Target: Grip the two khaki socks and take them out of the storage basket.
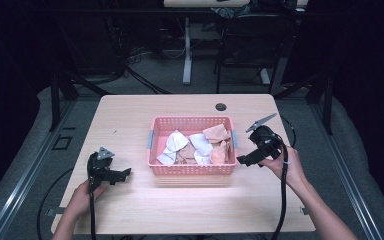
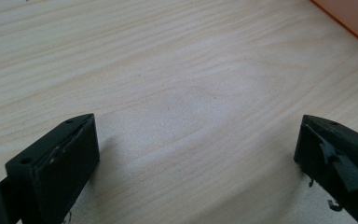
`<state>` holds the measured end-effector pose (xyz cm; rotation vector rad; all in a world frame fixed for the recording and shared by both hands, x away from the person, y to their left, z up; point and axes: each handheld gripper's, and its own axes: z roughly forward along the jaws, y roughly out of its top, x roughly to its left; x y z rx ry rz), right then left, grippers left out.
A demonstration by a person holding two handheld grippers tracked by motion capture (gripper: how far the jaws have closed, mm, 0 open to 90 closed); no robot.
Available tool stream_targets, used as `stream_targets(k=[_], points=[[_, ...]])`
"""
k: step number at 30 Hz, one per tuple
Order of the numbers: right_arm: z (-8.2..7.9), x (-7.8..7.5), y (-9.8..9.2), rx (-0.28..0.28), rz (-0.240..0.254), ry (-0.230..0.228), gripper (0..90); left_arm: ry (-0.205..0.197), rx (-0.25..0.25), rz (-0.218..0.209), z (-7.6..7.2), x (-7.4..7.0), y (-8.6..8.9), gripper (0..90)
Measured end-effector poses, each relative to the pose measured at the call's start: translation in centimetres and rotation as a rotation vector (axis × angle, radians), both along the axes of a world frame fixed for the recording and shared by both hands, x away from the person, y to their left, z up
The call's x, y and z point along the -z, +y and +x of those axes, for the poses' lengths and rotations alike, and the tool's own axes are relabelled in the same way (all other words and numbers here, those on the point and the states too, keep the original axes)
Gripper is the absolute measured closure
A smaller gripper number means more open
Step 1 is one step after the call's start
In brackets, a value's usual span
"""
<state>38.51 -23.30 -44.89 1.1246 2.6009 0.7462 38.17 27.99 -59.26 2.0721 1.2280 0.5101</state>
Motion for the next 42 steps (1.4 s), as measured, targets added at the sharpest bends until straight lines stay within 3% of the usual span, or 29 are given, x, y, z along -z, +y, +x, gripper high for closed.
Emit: stream_targets(k=[6, 11, 15, 21, 27, 34, 37, 41, 42], points=[[1.2, -0.9, 2.0, -0.030, 0.018, -0.012, 7.7, 0.000, 0.000, 0.000, 0.0, 0.0, 0.0, 0.0], [2.0, -1.1, 3.5, -0.052, 0.006, -0.004, 10.5, 0.000, 0.000, 0.000, 0.0, 0.0, 0.0, 0.0], [3.1, -0.9, 4.9, -0.070, 0.022, 0.002, 13.7, 0.000, 0.000, 0.000, 0.0, 0.0, 0.0, 0.0], [4.8, 0.0, 6.2, -0.077, 0.006, 0.034, 17.6, -0.001, 0.000, 0.000, 0.0, 0.0, 0.0, 0.0], [5.9, 1.2, 7.2, -0.099, -0.065, 0.067, 22.2, 0.000, 0.001, 0.000, 0.0, 0.0, 0.0, 0.0], [6.8, 2.5, 7.7, -0.092, -0.075, 0.107, 31.1, 0.000, 0.001, -0.001, 0.0, 0.0, 0.0, 0.0], [7.0, 2.9, 8.0, -0.093, -0.116, 0.112, 33.3, 0.000, 0.001, 0.000, 0.0, 0.0, 0.0, 0.0], [7.1, 3.2, 8.3, -0.095, -0.122, 0.112, 35.5, 0.000, 0.001, -0.001, 0.0, 0.0, 0.0, 0.0], [7.2, 3.2, 8.4, -0.103, -0.148, 0.115, 35.4, 0.000, 0.001, 0.000, 0.0, 0.0, 0.0, 0.0]])
